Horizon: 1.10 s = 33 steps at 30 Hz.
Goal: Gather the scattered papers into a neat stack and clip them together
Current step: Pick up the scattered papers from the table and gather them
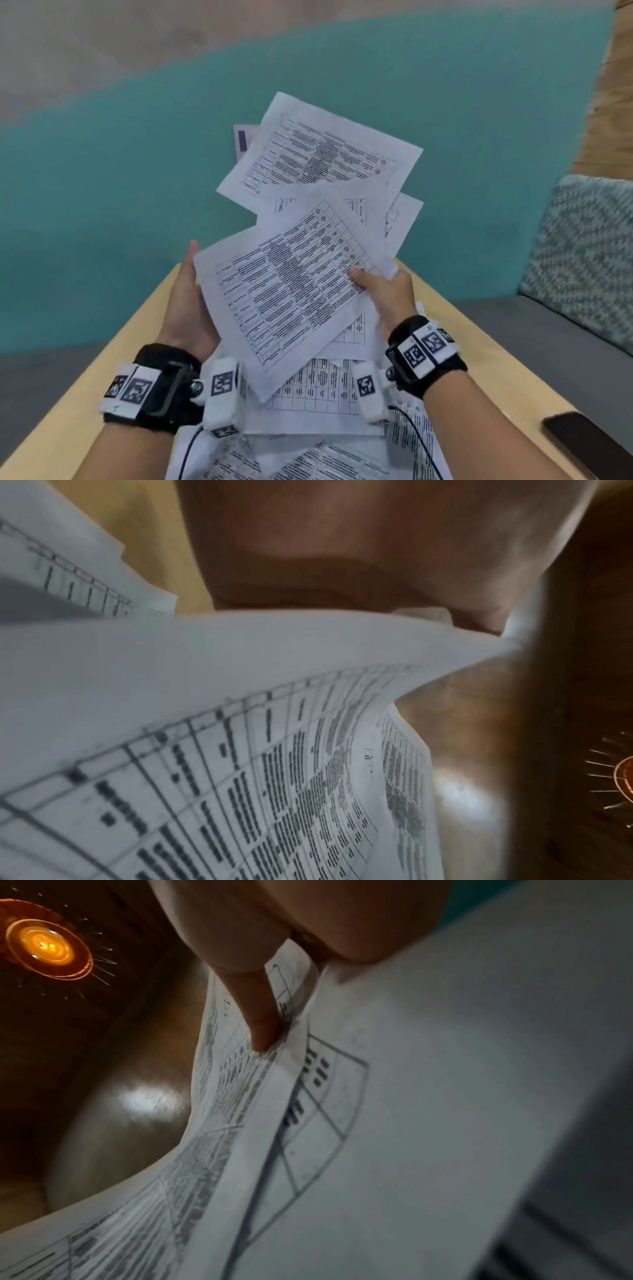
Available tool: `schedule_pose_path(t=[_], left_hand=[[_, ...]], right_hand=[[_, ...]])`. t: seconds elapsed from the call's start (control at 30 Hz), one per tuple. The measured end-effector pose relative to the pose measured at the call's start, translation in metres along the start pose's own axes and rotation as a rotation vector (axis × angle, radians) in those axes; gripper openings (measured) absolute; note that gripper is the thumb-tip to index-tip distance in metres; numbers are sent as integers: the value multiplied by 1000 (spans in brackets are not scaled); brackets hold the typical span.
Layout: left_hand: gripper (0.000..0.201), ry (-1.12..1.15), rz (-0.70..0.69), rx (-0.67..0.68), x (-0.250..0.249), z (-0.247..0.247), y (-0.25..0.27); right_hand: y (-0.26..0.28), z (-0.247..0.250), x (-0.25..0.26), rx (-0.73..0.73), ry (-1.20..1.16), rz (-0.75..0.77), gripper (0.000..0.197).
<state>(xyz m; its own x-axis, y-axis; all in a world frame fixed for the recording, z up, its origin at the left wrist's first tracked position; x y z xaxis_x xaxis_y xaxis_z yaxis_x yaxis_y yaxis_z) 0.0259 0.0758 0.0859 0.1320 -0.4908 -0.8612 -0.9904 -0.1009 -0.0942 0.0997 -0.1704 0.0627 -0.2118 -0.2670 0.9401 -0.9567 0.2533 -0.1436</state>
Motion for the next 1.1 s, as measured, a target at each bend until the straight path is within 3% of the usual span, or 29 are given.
schedule_pose_path(t=[0.1,0.2,0.27,0.4,0.57,0.67,0.87,1.03,1.1], left_hand=[[79,87,12,39,1,10,-9],[73,32,9,63,-1,16,-19],[53,-51,-9,72,-6,16,-24],[21,-283,-108,-59,-11,28,-44],[30,-443,-125,-68,-9,45,-57],[70,-403,-109,55,-16,49,-56],[95,-265,55,176,-22,40,-45],[93,-230,93,272,-35,30,-34],[84,-396,40,227,-36,26,-37]], right_hand=[[-9,-1,2,-3,32,143,24],[-17,-4,7,3,40,262,23],[-22,-6,7,20,32,281,20],[-32,-7,3,47,5,299,24],[-42,-8,-2,67,-10,269,30],[-49,-6,-2,70,-35,246,46],[-48,2,7,130,-68,245,41],[-43,13,20,158,-58,266,39],[-42,14,22,176,-49,272,36]])
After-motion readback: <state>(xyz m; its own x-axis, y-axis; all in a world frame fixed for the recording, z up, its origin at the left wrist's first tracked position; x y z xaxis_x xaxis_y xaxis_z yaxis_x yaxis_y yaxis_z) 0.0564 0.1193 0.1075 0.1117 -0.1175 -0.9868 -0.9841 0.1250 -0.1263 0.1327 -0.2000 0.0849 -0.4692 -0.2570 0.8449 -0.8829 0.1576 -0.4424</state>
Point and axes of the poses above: each hand's wrist, its own y-axis away from the middle knuckle, its own z-axis out of the back of the hand, x = y × z, the point moved 1 cm from there along -y, towards the middle knuckle, and after that the axes turned 4 degrees about -x, right-handed, at the moved point
